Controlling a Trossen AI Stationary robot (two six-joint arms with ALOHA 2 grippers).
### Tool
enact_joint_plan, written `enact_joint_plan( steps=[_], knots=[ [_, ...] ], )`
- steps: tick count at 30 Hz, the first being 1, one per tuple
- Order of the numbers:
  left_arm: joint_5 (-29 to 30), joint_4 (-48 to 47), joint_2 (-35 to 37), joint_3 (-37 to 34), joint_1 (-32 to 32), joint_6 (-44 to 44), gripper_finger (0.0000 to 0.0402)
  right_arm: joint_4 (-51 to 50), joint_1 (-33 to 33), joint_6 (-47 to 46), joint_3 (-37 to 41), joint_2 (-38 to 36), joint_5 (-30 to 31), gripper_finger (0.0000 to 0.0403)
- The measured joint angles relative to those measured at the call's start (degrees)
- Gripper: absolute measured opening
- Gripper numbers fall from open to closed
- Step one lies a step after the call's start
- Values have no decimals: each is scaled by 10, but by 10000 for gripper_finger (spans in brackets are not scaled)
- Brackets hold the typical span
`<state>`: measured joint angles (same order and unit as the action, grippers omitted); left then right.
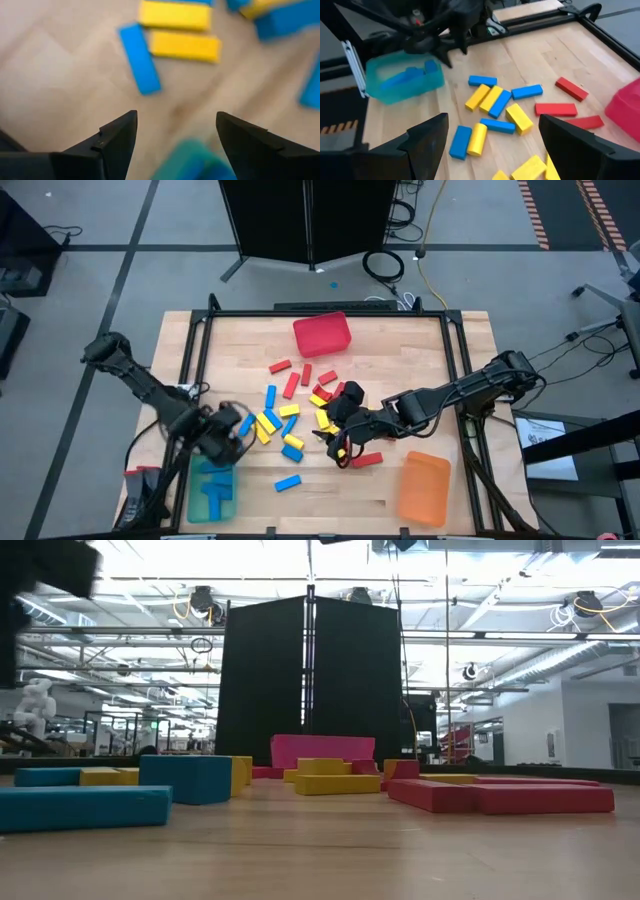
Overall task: Sort blocks
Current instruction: Put the blue block into the green bin
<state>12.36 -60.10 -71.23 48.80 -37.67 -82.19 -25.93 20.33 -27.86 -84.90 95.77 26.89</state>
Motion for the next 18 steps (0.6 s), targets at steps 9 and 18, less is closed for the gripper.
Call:
enact_joint_plan(
  steps=[9, 18],
  knots=[
    [4, 4, -79, 0, 164, 104, 276, -63, -3, 0, 0, 0, -2, 306],
    [1, 56, -142, -21, 215, 185, 276, -97, -5, 0, 0, 0, -2, 306]
  ],
)
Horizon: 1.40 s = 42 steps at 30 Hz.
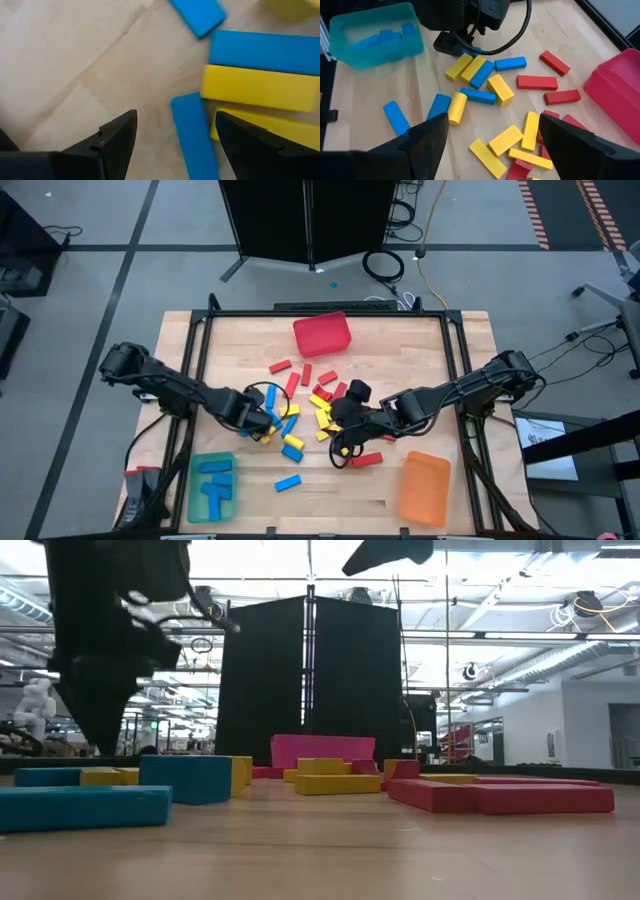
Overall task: Sort blocks
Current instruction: Put the blue block into the green bin
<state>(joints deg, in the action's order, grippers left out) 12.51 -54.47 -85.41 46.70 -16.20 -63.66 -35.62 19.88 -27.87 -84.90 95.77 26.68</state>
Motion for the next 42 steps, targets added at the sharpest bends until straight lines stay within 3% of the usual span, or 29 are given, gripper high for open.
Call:
enact_joint_plan(
  steps=[5, 9, 15, 22, 26, 38, 42],
  knots=[
    [-22, 50, 22, -62, 9, -5, 276, -6, 0, -6, 0, 0, 0, 306],
    [-32, 73, 44, -74, 9, 10, 276, -6, -1, -6, 0, 0, 0, 306],
    [-126, 126, 30, -83, 20, 45, 276, -7, -6, -6, 0, 0, 0, 306],
    [-127, 125, 27, -87, 21, 42, 276, -8, -7, -5, 0, 0, 0, 306],
    [-125, 55, 41, -89, 10, 49, 276, -13, -7, -6, 0, 0, 0, 306],
    [-122, 39, 126, -89, -84, 181, 276, -29, -7, -4, 0, 0, 0, 306],
    [-105, -9, 130, -89, -122, 224, 276, -29, -7, -4, 0, 0, 0, 306]
  ],
)
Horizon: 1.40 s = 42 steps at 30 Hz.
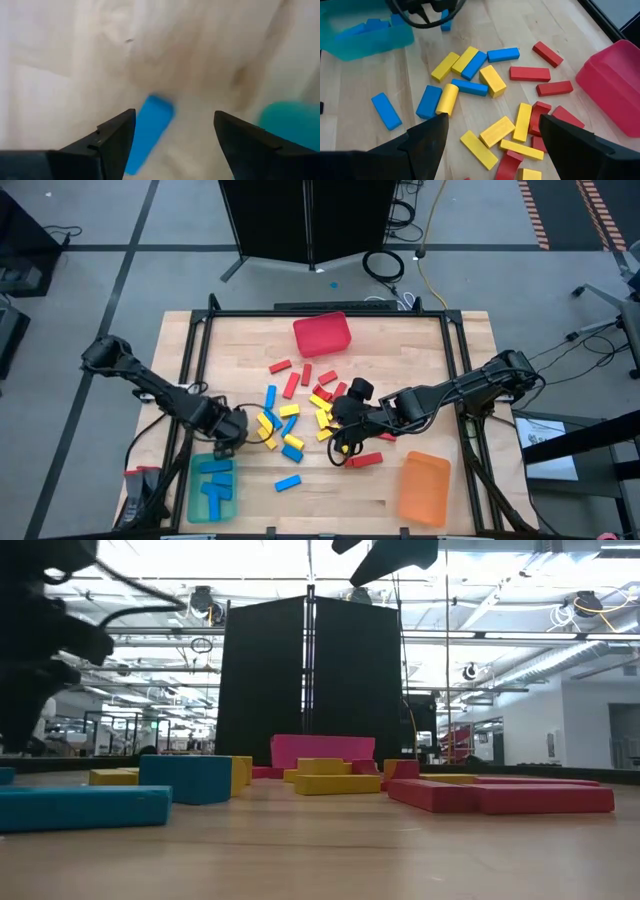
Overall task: Sort blocks
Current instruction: Put the blue block into the green bin
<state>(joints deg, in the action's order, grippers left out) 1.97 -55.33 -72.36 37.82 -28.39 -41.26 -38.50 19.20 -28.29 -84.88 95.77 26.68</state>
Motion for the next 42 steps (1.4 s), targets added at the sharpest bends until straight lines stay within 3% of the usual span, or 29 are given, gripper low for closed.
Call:
enact_joint_plan(
  steps=[3, 15, 18, 26, 31, 37, 42],
  knots=[
    [24, -16, 1, -4, -25, 27, 276, 0, 0, -6, 0, 0, 0, 306],
    [0, 44, 3, -72, -58, 44, 259, 1, 0, -11, 0, 0, 0, 306],
    [-15, 52, 2, -74, -57, 56, 214, 1, 0, -11, 0, 0, 0, 306],
    [-27, 51, 2, -75, -57, 55, 27, 1, 0, -11, 0, 0, 0, 306],
    [-21, 27, 1, -57, -57, -19, 10, 1, 0, -13, 0, 0, 0, 306],
    [-15, -89, 15, 18, -57, -100, 4, 4, -1, -12, 0, 0, 0, 306],
    [-34, -153, 66, 38, -58, -301, 2, 4, -1, -11, 0, 0, 0, 306]
  ],
)
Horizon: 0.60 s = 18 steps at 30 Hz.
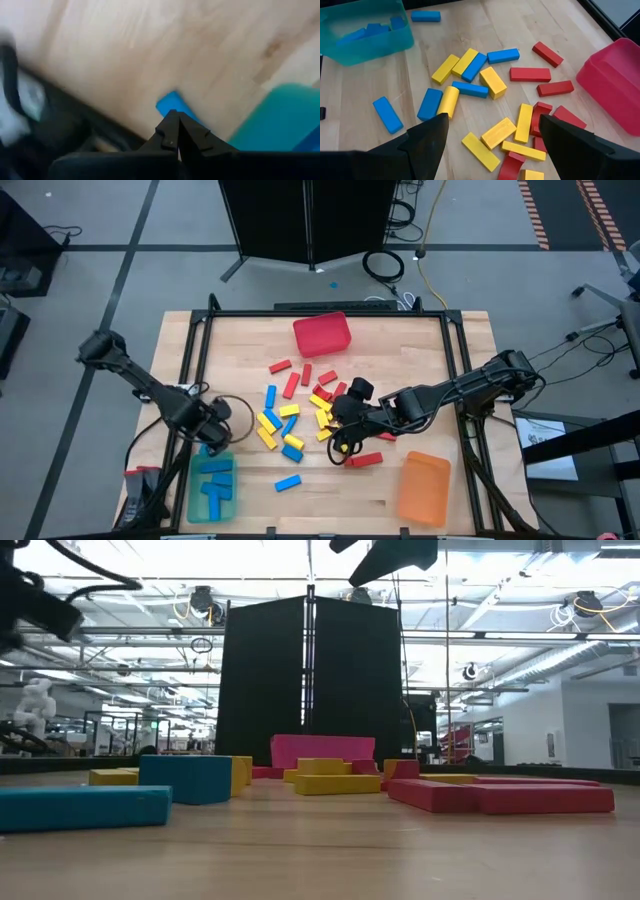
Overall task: Sort blocks
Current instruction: Put the blue block into the green bin
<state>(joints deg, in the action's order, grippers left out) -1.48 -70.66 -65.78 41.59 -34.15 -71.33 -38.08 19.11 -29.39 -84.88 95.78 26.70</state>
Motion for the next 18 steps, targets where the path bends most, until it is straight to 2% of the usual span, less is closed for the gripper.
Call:
enact_joint_plan(
  steps=[4, 9, 13, 18],
  knots=[
    [-55, 5, 34, -17, 0, -97, 2, 0, 0, 0, 0, 0, 0, 306],
    [-70, 38, 39, -30, 0, -122, 1, -5, 0, 0, 0, 0, 0, 306],
    [-95, 82, 39, -69, -1, -148, 1, -7, 0, 0, 0, 0, -3, 306],
    [-112, 128, 36, -103, -1, -177, 1, -12, 0, 0, 0, 0, -29, 306]
  ],
)
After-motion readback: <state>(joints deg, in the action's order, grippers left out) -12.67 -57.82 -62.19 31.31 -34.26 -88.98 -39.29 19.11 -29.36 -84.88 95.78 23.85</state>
